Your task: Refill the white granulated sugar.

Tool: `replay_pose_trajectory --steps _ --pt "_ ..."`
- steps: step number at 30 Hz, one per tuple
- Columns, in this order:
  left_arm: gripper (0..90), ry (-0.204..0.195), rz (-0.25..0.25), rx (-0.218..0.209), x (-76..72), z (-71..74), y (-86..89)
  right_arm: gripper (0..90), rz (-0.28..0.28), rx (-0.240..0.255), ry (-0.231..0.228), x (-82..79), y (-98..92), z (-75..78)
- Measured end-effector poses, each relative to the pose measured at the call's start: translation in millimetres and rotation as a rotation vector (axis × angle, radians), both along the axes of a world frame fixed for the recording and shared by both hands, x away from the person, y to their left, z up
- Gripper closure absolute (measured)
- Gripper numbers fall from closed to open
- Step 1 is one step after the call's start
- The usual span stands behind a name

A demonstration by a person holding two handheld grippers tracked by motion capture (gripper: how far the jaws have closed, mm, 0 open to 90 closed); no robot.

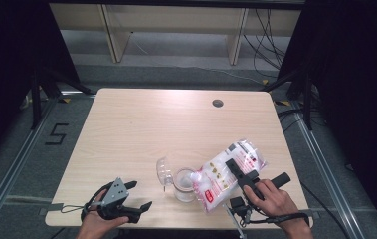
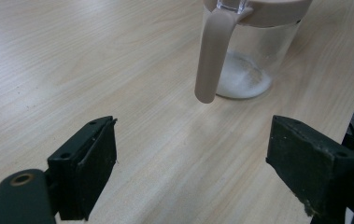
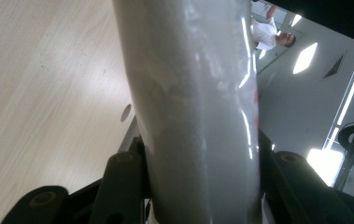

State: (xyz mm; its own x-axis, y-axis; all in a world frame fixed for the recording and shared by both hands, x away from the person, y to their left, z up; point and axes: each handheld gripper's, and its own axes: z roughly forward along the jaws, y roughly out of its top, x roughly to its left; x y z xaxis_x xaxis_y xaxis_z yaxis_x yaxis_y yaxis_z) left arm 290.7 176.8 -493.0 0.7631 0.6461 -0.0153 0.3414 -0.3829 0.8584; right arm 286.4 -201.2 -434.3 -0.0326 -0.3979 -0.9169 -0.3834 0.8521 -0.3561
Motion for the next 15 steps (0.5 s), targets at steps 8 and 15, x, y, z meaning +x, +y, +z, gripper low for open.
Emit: replay_pose_trajectory --steps 8,15 --pt "15.5 0.001 0.001 -0.001 -0.2 0.0 -0.1 62.1 0.008 0.01 0.001 1.0 -1.1 -0.8" --pt "15.5 0.001 0.001 -0.004 -0.1 -0.3 -0.3 62.1 0.004 0.014 0.003 1.2 -1.6 -0.7"
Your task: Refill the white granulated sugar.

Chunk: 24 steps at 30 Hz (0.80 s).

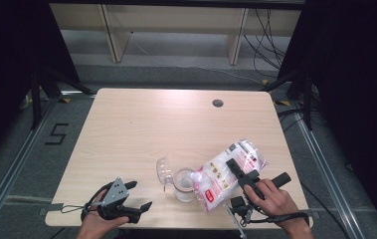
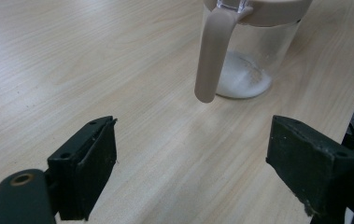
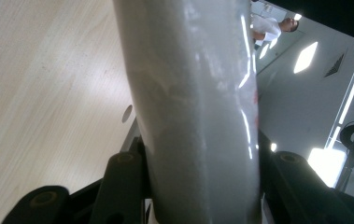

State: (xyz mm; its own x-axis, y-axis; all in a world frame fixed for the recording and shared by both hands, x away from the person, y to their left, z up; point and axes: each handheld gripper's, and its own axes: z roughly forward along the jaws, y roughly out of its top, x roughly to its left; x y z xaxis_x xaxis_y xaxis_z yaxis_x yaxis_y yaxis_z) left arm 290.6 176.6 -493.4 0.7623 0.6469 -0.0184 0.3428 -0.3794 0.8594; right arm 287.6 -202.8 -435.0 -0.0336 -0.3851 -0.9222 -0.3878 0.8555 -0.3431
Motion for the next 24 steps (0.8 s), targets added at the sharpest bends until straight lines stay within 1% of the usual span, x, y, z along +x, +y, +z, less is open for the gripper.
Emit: replay_pose_trajectory --steps 2,3,5,6,7,8,11,12,13,22,23,24 --pt "15.5 -0.001 -0.001 0.001 0.0 0.1 0.2 62.2 0.001 -0.003 -0.001 -0.2 0.1 0.1" --pt "15.5 0.0 -0.001 0.003 0.0 0.2 0.3 62.2 0.021 -0.022 -0.009 0.8 1.5 1.7" --pt "15.5 0.0 -0.001 0.004 0.0 0.3 0.4 62.2 0.016 -0.017 -0.007 0.6 1.2 1.1" --pt "15.5 0.0 -0.001 0.004 -0.1 0.4 0.4 62.2 -0.001 -0.002 0.001 -0.3 0.3 0.0" --pt "15.5 -0.001 -0.001 0.005 0.0 0.4 0.5 62.2 -0.001 -0.002 0.001 -0.3 0.3 0.1" --pt "15.5 -0.001 -0.002 0.005 0.0 0.4 0.5 62.2 0.02 -0.022 -0.009 0.7 1.5 1.7" --pt "15.5 0.0 -0.001 0.004 0.0 0.3 0.4 62.3 0.018 -0.02 -0.01 0.6 1.3 1.8" --pt "15.5 0.0 -0.001 0.004 0.0 0.4 0.4 62.3 0.003 -0.005 -0.001 -0.1 0.3 0.7" --pt "15.5 0.0 -0.001 0.004 -0.1 0.4 0.4 62.3 -0.002 0.001 0.001 -0.5 0.0 0.5" --pt "15.5 0.001 0.0 0.003 -0.1 0.4 0.6 62.3 0.001 0.002 0.005 -0.1 -0.3 0.5" --pt "15.5 0.019 0.017 -0.015 -1.4 -0.3 -0.6 62.3 0.002 0.003 0.003 -0.3 -0.4 0.3" --pt "15.5 0.019 0.016 -0.013 -1.5 -0.2 -0.4 62.3 0.002 0.001 0.003 -0.3 -0.2 0.6"
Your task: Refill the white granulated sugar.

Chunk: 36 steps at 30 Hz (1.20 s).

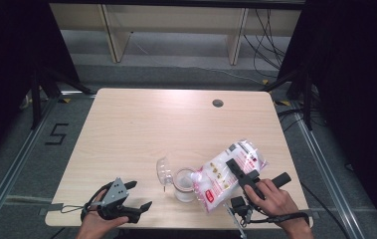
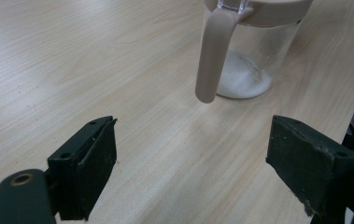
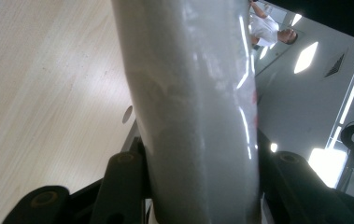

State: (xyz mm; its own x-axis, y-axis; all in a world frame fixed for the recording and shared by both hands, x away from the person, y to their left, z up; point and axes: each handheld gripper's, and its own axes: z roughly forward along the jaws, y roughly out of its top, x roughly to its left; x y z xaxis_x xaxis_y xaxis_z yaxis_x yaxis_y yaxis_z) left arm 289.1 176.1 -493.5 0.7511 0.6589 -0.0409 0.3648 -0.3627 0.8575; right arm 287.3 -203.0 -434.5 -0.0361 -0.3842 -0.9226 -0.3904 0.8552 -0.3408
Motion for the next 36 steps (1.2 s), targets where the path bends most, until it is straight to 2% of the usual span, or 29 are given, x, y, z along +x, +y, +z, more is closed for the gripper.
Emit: replay_pose_trajectory --steps 2,4,7,9,11,14,16,18,20,23,25,28,30,32,33,34,35,36 --pt "15.5 0.001 0.0 -0.002 0.0 -0.1 -0.1 62.3 0.0 0.0 -0.001 -0.1 0.0 0.0" --pt "15.5 -0.017 -0.016 0.016 1.2 0.5 0.9 62.3 0.001 -0.002 -0.001 -0.1 0.1 0.2" --pt "15.5 0.001 0.0 -0.001 0.0 -0.1 -0.1 62.3 -0.006 -0.011 0.004 -0.3 0.3 1.1" --pt "15.5 -0.017 -0.017 0.015 1.4 0.5 1.0 62.3 0.001 -0.003 -0.001 0.0 -0.1 0.5" --pt "15.5 -0.018 -0.017 0.016 1.3 0.5 0.9 62.3 0.0 -0.001 -0.001 -0.1 -0.1 0.3" --pt "15.5 -0.017 -0.016 0.016 1.3 0.5 0.9 62.3 0.001 -0.002 -0.001 -0.3 0.1 0.4" --pt "15.5 0.0 0.001 -0.002 0.0 -0.1 -0.1 62.4 -0.006 0.006 0.006 -0.6 -0.1 -0.2" --pt "15.5 0.0 0.001 0.001 -0.1 0.1 0.0 62.4 0.013 -0.02 -0.003 0.0 1.5 2.3" --pt "15.5 0.0 0.0 0.0 0.0 -0.1 -0.1 62.4 0.004 -0.004 -0.003 -0.6 0.6 1.3" --pt "15.5 -0.001 -0.001 0.003 0.0 0.2 0.1 62.4 0.02 -0.023 -0.011 0.4 1.6 2.6" --pt "15.5 0.0 0.001 -0.001 0.0 -0.1 -0.1 62.4 -0.003 -0.007 0.002 -0.8 0.4 1.4" --pt "15.5 0.0 0.001 0.001 -0.2 0.0 -0.2 62.4 0.001 -0.003 -0.001 -0.6 0.3 1.2" --pt "15.5 -0.001 -0.001 0.0 0.0 -0.1 -0.2 62.4 0.003 -0.004 0.0 -0.5 0.5 1.4" --pt "15.5 -0.019 -0.017 0.018 1.4 0.6 1.0 62.4 0.011 -0.017 -0.003 -0.2 1.2 2.1" --pt "15.5 -0.019 -0.017 0.017 1.3 0.6 0.9 62.5 0.012 -0.009 -0.003 -0.3 1.0 1.7" --pt "15.5 0.0 0.001 0.001 -0.3 0.1 -0.1 62.4 0.006 -0.004 -0.003 -0.7 0.7 1.1" --pt "15.5 -0.002 -0.001 0.003 -0.2 0.2 0.1 62.4 0.015 -0.027 -0.01 -0.1 1.2 2.8" --pt "15.5 -0.008 -0.007 0.008 0.3 0.4 0.5 62.5 0.013 -0.02 -0.005 -0.2 1.3 2.5"
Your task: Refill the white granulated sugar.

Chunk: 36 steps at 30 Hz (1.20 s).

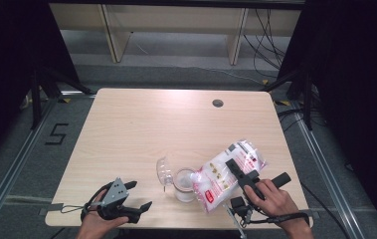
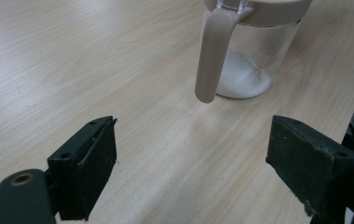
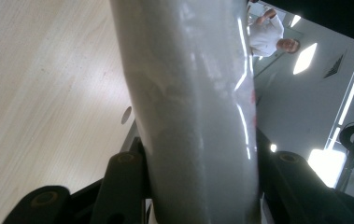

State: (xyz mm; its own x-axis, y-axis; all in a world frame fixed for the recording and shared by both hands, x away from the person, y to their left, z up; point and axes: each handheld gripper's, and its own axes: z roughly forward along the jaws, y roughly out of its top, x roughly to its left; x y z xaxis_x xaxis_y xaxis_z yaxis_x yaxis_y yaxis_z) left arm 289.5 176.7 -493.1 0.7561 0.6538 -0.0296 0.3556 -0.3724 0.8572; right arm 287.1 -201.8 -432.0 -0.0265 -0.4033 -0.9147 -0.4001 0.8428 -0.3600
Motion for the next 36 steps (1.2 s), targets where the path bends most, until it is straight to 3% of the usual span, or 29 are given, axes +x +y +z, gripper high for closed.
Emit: replay_pose_trajectory --steps 1,2,7,12,21,22,28,29,36 --pt "15.5 -0.01 -0.009 0.009 0.8 0.3 0.6 62.5 -0.007 0.018 0.004 -0.5 -0.4 -1.4" --pt "15.5 0.006 0.007 -0.005 -0.5 -0.2 -0.4 62.5 -0.007 0.019 0.004 -0.5 -0.5 -1.3" --pt "15.5 0.007 0.008 -0.007 -0.4 -0.4 -0.6 62.5 0.008 0.008 -0.002 0.2 0.0 -0.2" --pt "15.5 -0.012 -0.011 0.012 0.9 0.5 0.8 62.6 0.011 0.008 -0.001 0.3 0.2 0.0" --pt "15.5 -0.011 -0.009 0.01 1.0 0.3 0.6 62.7 -0.007 0.027 0.006 -0.7 -1.5 0.0" --pt "15.5 0.008 0.009 -0.01 -0.5 -0.6 -0.7 62.8 -0.008 0.027 0.005 -0.8 -1.6 0.0" --pt "15.5 -0.01 -0.008 0.008 0.9 0.1 0.4 62.8 -0.008 0.028 0.009 -0.8 -1.7 0.2" --pt "15.5 0.008 0.01 -0.009 -0.6 -0.6 -0.7 62.9 -0.008 0.028 0.007 -0.8 -1.7 -0.1" --pt "15.5 0.008 0.009 -0.009 -0.5 -0.5 -0.5 63.0 -0.002 0.032 0.001 -1.3 -1.0 0.9"
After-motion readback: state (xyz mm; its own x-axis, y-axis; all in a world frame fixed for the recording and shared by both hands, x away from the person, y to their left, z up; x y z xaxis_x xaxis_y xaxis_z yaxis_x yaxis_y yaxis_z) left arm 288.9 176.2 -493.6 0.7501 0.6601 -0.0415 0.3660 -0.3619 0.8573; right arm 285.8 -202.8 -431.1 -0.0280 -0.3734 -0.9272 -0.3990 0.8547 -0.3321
